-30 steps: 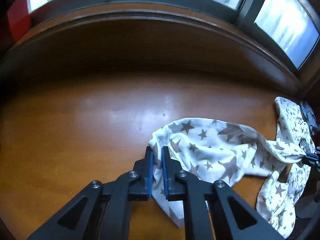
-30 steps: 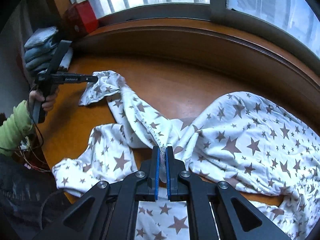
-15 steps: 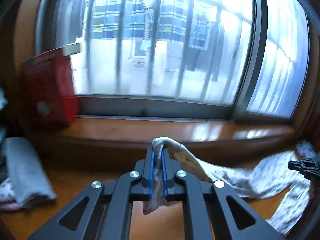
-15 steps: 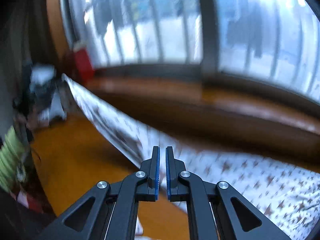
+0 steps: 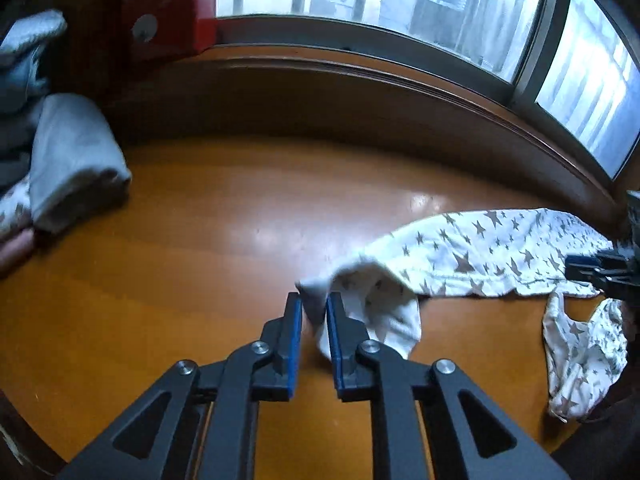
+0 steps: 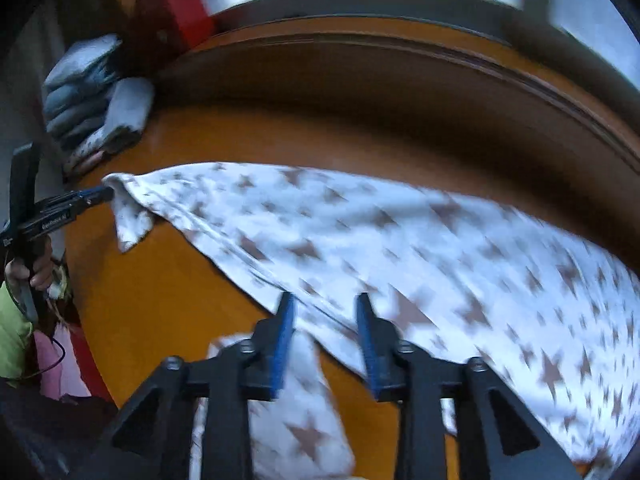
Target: Fold clothes
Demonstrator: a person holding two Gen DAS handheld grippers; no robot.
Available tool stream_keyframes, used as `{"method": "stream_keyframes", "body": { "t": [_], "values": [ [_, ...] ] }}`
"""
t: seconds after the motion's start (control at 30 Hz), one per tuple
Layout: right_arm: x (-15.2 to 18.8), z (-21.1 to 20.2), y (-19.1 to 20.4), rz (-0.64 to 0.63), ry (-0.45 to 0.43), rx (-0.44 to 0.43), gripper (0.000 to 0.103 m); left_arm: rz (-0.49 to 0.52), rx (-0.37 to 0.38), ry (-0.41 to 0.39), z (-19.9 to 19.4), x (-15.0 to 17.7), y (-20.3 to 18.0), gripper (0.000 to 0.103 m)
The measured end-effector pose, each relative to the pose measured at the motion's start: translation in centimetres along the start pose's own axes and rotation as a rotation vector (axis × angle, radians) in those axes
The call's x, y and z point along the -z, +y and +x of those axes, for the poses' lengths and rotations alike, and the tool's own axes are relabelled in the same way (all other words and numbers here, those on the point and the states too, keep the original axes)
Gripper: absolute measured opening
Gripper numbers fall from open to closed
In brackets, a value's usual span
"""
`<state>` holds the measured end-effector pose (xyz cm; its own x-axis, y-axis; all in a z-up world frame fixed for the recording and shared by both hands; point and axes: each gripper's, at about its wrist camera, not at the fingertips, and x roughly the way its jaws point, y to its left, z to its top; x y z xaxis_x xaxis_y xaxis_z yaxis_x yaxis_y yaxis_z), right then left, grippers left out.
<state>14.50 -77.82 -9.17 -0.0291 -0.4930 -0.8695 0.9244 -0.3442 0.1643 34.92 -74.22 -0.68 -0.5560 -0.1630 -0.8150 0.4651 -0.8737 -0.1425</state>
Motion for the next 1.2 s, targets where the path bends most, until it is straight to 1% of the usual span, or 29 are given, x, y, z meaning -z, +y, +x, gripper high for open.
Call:
{"method": "stream_keyframes", "body": {
  "t": [0.03,0.17,0.3,0.37,0.47,0.6,0.7,0.73,0.77,0.8,0.83,0.9,0.93,0.97,1.0,1.07,1.1,1.13,1.17,1.2],
  "values": [
    [-1.0,0.5,1.4,-0.047,-0.002,-0.014,0.044,-0.011,0.006,0.002,-0.1,0.5,0.1,0.011],
    [-5.3,3.1,8.4,-0.272,0.014,-0.102,0.047,-0.061,0.036,0.005,-0.2,2.1,0.2,0.011],
    [-8.9,6.4,15.6,-0.492,0.045,-0.13,0.047,-0.103,0.06,0.0,-0.4,3.8,0.7,0.011],
    [-10.1,7.7,18.2,-0.561,0.07,-0.15,0.047,-0.128,0.073,-0.008,-0.8,4.5,0.8,0.011],
    [-11.7,9.9,20.6,-0.648,0.157,-0.179,0.048,-0.161,0.088,-0.015,-1.2,5.4,1.1,0.011],
    [-12.7,12.7,22.4,-0.764,0.26,-0.129,0.048,-0.207,0.092,-0.024,-1.6,6.5,1.8,0.017],
    [-13.2,14.1,23.0,-0.793,0.315,-0.13,0.048,-0.247,0.108,-0.028,-1.5,7.0,2.4,0.017],
    [-13.2,14.6,23.0,-0.796,0.333,-0.129,0.047,-0.257,0.111,-0.028,-1.4,7.1,2.5,0.017],
    [-13.3,15.0,23.0,-0.796,0.347,-0.125,0.043,-0.266,0.115,-0.028,-1.2,7.3,2.7,0.017],
    [-13.5,15.4,22.9,-0.794,0.357,-0.122,0.021,-0.273,0.116,-0.027,-1.1,7.4,2.7,0.017],
    [-13.8,15.3,22.8,-0.794,0.345,-0.105,0.011,-0.279,0.117,-0.025,-0.9,7.5,2.8,0.017],
    [-14.9,14.2,22.6,-0.798,0.266,-0.033,0.008,-0.287,0.119,-0.026,-0.5,7.4,3.0,0.017],
    [-15.9,13.0,22.5,-0.783,0.191,0.026,0.008,-0.291,0.119,-0.027,-0.3,7.3,3.1,0.017],
    [-17.3,10.9,22.1,-0.731,0.074,0.099,0.007,-0.295,0.12,-0.028,-0.1,7.3,3.3,0.017],
    [-18.4,9.0,21.7,-0.667,-0.015,0.123,0.007,-0.302,0.119,-0.031,-0.2,7.3,3.5,0.017],
    [-19.6,5.4,20.8,-0.535,-0.134,0.079,0.008,-0.318,0.117,-0.04,-0.7,7.4,4.1,0.017],
    [-19.9,4.2,20.6,-0.489,-0.182,0.062,0.008,-0.326,0.114,-0.042,-0.6,7.4,4.3,0.017],
    [-19.6,4.1,20.8,-0.484,-0.197,0.053,0.009,-0.336,0.112,-0.041,-0.5,7.5,4.5,0.017],
    [-18.8,4.4,21.3,-0.494,-0.193,0.04,0.01,-0.346,0.11,-0.039,-0.3,7.6,4.7,0.017],
    [-17.9,5.3,21.7,-0.502,-0.164,0.022,0.012,-0.353,0.107,-0.035,-0.2,7.6,4.9,0.017]
  ]
}}
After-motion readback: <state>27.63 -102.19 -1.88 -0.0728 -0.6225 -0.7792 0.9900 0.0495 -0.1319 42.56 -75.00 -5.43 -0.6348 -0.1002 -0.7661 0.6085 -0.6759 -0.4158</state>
